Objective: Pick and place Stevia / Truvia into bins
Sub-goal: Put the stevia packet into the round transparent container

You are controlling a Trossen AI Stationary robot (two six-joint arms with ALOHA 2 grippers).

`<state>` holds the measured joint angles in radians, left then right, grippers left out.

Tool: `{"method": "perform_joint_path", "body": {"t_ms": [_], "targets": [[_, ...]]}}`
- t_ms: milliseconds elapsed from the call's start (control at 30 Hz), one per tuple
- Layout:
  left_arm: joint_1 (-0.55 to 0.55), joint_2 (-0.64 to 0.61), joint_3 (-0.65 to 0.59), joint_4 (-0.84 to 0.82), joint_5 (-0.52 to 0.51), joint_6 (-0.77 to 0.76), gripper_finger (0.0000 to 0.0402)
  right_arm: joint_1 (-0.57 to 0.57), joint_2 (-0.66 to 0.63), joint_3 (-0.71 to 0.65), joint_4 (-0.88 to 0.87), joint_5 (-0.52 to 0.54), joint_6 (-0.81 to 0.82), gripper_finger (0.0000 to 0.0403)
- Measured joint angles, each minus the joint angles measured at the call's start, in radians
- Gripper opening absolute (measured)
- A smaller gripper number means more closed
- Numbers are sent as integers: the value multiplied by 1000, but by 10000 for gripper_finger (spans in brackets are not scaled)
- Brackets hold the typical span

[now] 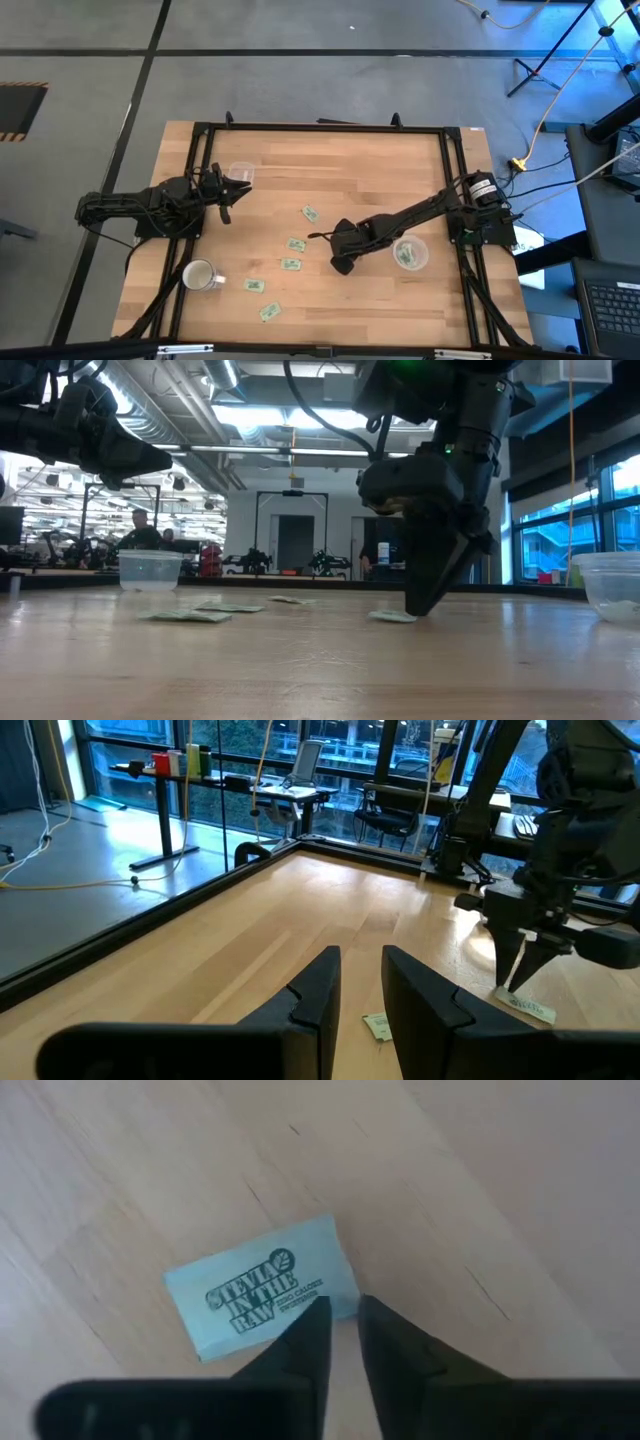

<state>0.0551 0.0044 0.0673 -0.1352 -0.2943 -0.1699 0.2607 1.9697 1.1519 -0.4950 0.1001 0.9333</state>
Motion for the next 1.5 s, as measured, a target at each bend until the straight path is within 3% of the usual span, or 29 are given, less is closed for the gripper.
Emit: {"method": "perform_joint_path", "body": {"t_ms": [200,1500], "targets": [[0,0,0,0,0,0,72,-1,0,-1,7,-1,-24,7],[0,0,0,0,0,0,72,65,-2,13,-193,-34,53,0]]}}
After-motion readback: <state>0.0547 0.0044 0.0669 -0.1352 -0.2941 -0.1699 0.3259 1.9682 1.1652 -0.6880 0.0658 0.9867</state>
